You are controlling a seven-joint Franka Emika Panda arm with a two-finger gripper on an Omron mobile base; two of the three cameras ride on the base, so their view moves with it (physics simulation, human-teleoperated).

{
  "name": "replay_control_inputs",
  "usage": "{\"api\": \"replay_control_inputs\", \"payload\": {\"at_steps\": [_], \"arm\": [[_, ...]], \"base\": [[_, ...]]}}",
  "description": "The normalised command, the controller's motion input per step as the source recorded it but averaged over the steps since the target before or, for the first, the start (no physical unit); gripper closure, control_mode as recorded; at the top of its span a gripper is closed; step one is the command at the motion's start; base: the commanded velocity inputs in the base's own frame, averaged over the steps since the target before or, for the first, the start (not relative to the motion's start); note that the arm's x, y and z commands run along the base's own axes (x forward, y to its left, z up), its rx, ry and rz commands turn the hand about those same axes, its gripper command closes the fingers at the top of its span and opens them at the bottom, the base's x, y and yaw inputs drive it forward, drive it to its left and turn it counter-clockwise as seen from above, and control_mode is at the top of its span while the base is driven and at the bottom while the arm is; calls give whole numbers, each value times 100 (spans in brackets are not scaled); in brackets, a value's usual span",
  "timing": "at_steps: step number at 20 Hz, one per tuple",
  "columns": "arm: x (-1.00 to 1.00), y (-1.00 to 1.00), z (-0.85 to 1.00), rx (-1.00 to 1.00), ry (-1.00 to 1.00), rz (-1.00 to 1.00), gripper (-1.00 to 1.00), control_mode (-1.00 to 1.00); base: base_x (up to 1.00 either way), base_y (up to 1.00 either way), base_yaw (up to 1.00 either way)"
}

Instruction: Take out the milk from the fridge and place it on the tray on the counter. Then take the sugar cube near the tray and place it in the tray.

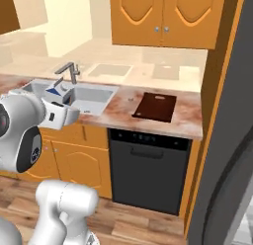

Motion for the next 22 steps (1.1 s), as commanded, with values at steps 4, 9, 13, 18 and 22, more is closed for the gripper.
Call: {"api": "replay_control_inputs", "payload": {"at_steps": [4,9,13,18,22], "arm": [[0,0,0,0,0,0,100,100],[0,0,0,0,0,0,100,100],[0,0,0,0,0,0,100,100],[0,0,0,0,0,0,100,100],[0,0,0,0,0,0,100,100]], "base": [[91,80,-39],[23,7,-39],[-6,-39,-20],[-7,-39,-10],[2,-62,-2]]}}
